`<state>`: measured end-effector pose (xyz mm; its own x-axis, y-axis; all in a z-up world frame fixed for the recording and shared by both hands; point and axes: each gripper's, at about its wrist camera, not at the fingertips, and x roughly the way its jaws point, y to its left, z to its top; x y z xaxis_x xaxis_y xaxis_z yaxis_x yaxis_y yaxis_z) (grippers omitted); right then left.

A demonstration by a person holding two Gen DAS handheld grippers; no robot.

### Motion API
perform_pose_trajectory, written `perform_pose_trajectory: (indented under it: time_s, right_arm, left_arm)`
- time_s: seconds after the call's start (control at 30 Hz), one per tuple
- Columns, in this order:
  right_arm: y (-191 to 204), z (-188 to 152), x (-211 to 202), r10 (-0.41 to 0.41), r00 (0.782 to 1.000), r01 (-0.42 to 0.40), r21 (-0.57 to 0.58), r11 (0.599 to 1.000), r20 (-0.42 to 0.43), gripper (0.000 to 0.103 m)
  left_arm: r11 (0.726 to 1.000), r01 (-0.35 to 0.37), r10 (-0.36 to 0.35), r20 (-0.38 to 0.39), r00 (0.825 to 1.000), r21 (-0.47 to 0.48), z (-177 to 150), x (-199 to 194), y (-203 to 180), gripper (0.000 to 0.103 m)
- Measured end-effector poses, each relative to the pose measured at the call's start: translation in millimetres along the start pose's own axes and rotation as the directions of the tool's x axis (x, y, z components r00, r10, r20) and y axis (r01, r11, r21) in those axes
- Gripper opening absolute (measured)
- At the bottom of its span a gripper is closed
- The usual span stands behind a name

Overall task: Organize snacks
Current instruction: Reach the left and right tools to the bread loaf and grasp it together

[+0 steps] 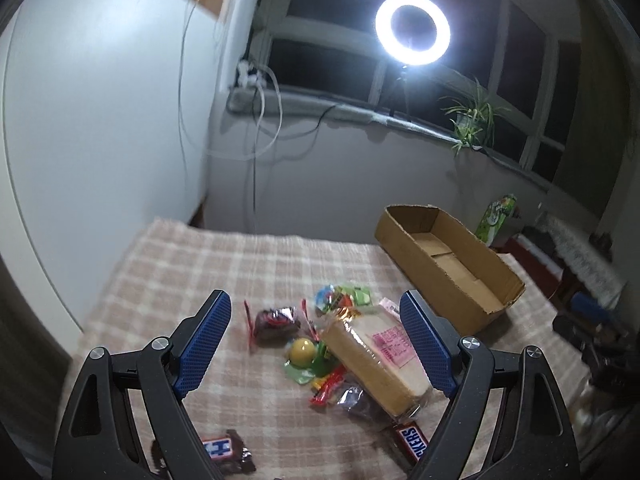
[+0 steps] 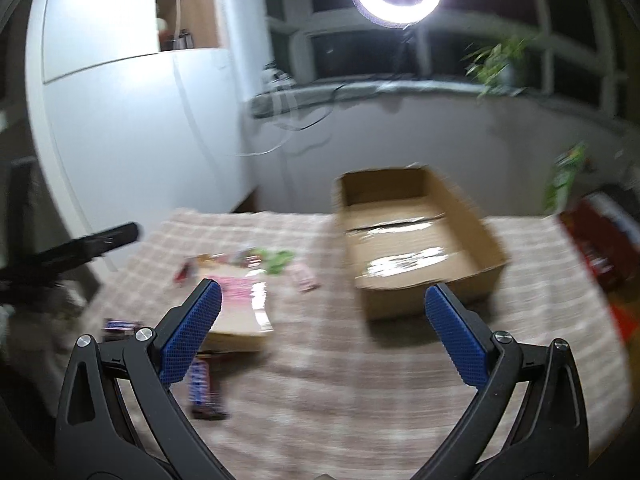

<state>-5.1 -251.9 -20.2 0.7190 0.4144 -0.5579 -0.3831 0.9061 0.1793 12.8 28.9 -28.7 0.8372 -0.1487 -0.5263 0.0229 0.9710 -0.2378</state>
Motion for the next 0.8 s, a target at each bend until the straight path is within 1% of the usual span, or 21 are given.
perform_pose_trajectory:
  time_s: [0.1, 0.17, 0.23, 0.33, 0.43, 0.5, 0.6, 0.73, 0.8]
  right_arm:
    - [-1, -3, 23, 0.106, 0.992, -0.102, 0.053, 0.993, -0.073, 0.103]
    - [-5, -6, 42, 0.172, 0.977, -0.159, 0.107, 0.981, -0.126, 0.103]
    - [-10, -9, 57, 0.210, 0.963, -0.185, 0.154, 0.971, -0.168, 0.103]
    - [-15, -15, 77, 0.260, 0.942, -0.213, 0.219, 0.952, -0.213, 0.103]
    - [-19, -17, 90, 0.320, 0.919, -0.248, 0.293, 0.923, -0.230, 0.102]
    - [-19, -18, 97, 0.344, 0.909, -0.262, 0.321, 0.910, -0.236, 0.097]
    - [-17, -17, 111, 0.363, 0.897, -0.267, 0.343, 0.900, -0.253, 0.093]
    - [-13, -15, 126, 0.377, 0.887, -0.271, 0.361, 0.892, -0.267, 0.089]
    - [-13, -14, 133, 0.392, 0.878, -0.277, 0.377, 0.884, -0.274, 0.085]
  left_arm:
    - [0.998, 0.032, -0.033, -0.030, 0.999, -0.049, -3, 5, 10, 0.087]
    - [0.997, 0.043, -0.045, -0.039, 0.998, -0.059, -6, 7, 10, 0.086]
    - [0.997, 0.053, -0.056, -0.048, 0.997, -0.050, -9, 7, 8, 0.085]
    - [0.993, 0.103, -0.107, -0.080, 0.991, -0.049, -16, 11, 2, 0.085]
    - [0.988, 0.146, -0.152, -0.111, 0.982, -0.054, -20, 16, -2, 0.079]
    - [0.983, 0.177, -0.182, -0.130, 0.975, -0.048, -24, 19, -8, 0.073]
    - [0.978, 0.208, -0.210, -0.157, 0.965, -0.031, -30, 23, -17, 0.069]
    - [0.975, 0.220, -0.219, -0.199, 0.955, -0.017, -37, 33, -24, 0.065]
    - [0.974, 0.226, -0.224, -0.219, 0.950, -0.013, -41, 38, -27, 0.058]
